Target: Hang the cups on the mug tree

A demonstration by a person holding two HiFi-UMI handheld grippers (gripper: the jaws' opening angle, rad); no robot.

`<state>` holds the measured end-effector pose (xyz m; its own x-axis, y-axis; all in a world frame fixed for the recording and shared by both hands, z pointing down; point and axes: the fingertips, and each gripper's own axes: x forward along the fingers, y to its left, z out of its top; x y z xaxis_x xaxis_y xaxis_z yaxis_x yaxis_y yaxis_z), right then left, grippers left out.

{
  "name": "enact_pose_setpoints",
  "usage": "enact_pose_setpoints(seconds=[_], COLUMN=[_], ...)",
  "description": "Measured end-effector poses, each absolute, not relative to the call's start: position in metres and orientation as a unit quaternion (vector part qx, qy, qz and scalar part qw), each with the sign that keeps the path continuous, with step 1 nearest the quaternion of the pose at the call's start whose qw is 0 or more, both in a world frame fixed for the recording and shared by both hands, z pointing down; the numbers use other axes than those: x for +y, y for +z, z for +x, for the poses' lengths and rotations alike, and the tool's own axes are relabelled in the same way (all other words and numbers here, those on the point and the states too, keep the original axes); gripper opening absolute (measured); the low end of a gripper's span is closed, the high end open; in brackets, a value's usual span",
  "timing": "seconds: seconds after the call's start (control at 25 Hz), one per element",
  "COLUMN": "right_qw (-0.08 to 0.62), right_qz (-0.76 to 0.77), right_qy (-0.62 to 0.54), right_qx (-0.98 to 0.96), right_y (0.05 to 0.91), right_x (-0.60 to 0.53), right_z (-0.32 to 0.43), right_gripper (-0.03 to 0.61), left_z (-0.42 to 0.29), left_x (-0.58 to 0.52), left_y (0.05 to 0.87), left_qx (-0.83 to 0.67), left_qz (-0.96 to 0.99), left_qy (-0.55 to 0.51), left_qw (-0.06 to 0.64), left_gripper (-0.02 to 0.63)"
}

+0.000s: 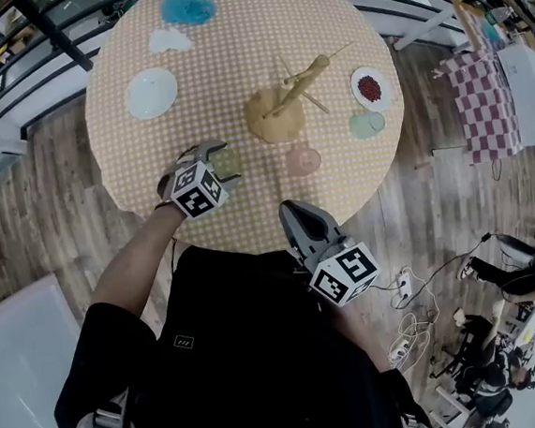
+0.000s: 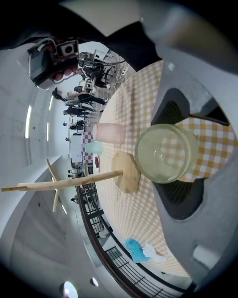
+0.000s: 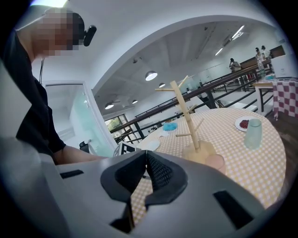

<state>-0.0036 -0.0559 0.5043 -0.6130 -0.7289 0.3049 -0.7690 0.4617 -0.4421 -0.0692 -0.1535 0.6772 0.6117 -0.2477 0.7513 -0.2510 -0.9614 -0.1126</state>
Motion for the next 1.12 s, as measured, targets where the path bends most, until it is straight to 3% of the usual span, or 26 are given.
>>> enact_pose_setpoints(seconds=[0.56,1.12], right_qw=[0.044,0.010], right_qz=[0.449,0.414], right_qy=[0.284,0.257], right_qx=[-0.846,-0.873], right_y=[0.494,0.463], right_x=[-0.036,-0.062], right_z=[0.000,0.046], right_gripper=[0.017,0.017], left_z=[-0.073,-0.032], left_x=[-0.141,-0.167], left_y=[0.656,0.544], left_qx=[-0.138,-0.192], left_qz=[0.896,0.900], left_qy=[0.421,0.384], left_qw=[-0.015,-0.073], left_gripper=[0.342,0.342])
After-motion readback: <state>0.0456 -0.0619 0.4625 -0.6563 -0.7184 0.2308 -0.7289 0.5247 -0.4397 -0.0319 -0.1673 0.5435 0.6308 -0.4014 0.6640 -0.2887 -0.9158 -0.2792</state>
